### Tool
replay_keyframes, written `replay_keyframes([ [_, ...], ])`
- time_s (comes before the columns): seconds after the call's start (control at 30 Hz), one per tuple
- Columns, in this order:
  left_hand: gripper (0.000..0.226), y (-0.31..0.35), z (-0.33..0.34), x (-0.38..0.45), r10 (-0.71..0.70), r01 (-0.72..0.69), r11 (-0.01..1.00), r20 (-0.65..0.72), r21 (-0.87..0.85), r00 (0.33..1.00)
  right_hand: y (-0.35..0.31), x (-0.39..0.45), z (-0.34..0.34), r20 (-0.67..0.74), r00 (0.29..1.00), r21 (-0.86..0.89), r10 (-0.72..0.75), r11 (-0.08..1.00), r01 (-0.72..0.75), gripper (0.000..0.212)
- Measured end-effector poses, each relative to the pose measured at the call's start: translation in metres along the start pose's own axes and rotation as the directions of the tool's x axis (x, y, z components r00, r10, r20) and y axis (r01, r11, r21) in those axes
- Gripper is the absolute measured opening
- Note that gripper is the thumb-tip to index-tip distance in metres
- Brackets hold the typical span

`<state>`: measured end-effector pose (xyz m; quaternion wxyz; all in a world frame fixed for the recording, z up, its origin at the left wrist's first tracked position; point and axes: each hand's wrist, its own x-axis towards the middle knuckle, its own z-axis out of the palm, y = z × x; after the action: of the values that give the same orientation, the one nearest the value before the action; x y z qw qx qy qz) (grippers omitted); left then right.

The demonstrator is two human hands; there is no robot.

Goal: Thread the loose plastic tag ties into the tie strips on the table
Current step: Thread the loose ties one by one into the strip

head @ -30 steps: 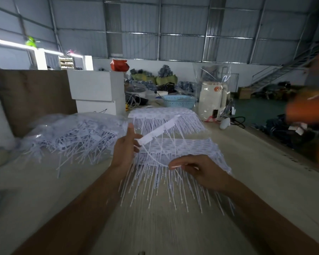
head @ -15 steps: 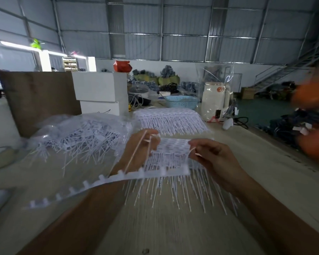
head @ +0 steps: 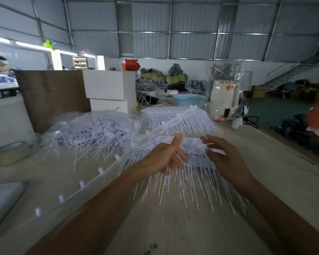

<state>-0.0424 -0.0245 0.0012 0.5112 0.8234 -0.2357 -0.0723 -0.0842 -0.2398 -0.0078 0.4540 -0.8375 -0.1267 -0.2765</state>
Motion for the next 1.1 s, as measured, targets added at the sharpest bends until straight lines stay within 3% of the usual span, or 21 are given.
replay_keyframes([
  [0.1,0.093,0.007,0.006,-0.002,0.073,-0.029,0.957,-0.144,0.289,0.987,-0.002,-0.004,0.011,0.165,0.962,-0.164,-0.217,0.956,0.243,0.039],
  [0.17,0.094,0.011,0.008,-0.006,0.103,-0.033,0.915,-0.154,0.403,0.983,-0.007,-0.009,0.018,0.156,0.971,-0.041,-0.181,0.981,0.189,0.048],
  [0.27,0.09,0.024,0.004,-0.013,0.077,-0.034,0.896,-0.08,0.442,0.994,-0.015,-0.009,0.02,0.054,0.995,0.205,-0.084,0.976,0.071,0.052],
  [0.37,0.07,0.036,-0.005,-0.014,0.097,-0.093,0.845,0.019,0.526,0.995,-0.02,-0.006,0.012,-0.017,0.996,0.27,-0.086,0.959,0.087,0.056],
  [0.47,0.059,0.041,-0.004,-0.012,0.048,-0.059,0.766,0.034,0.64,0.998,-0.021,-0.005,0.004,0.032,0.997,0.184,-0.076,0.981,0.069,0.033],
  [0.57,0.052,0.043,-0.001,-0.01,-0.019,0.047,0.755,-0.05,0.654,0.999,-0.02,-0.009,0.006,0.194,0.981,0.324,-0.025,0.945,-0.04,0.031],
  [0.63,0.058,0.043,-0.004,-0.01,0.007,-0.003,0.811,-0.004,0.586,1.0,-0.021,-0.011,0.01,0.273,0.961,0.459,0.031,0.874,-0.159,0.033],
  [0.7,0.071,0.043,-0.007,-0.014,0.04,-0.044,0.842,0.019,0.538,0.999,-0.02,-0.01,0.011,0.272,0.961,0.506,0.055,0.841,-0.191,0.032],
  [0.8,0.067,0.04,-0.005,-0.016,0.054,-0.042,0.766,0.002,0.642,0.999,-0.018,-0.005,0.008,0.258,0.963,0.571,0.071,0.794,-0.211,0.026],
  [0.83,0.065,0.039,-0.003,-0.016,0.061,-0.046,0.746,0.0,0.664,0.998,-0.016,-0.004,0.005,0.271,0.96,0.599,0.067,0.769,-0.222,0.034],
  [0.97,0.048,0.038,0.01,-0.015,0.131,-0.028,0.653,-0.076,0.756,0.988,-0.015,-0.003,-0.009,0.434,0.895,0.731,-0.104,0.622,-0.282,0.07],
  [1.03,0.04,0.034,0.015,-0.015,0.136,-0.023,0.642,-0.084,0.766,0.987,-0.016,-0.005,-0.015,0.497,0.846,0.76,-0.193,0.567,-0.318,0.075],
  [1.1,0.041,0.031,0.015,-0.014,0.118,-0.029,0.674,-0.068,0.738,0.991,-0.018,-0.006,-0.017,0.515,0.83,0.746,-0.213,0.589,-0.311,0.072],
])
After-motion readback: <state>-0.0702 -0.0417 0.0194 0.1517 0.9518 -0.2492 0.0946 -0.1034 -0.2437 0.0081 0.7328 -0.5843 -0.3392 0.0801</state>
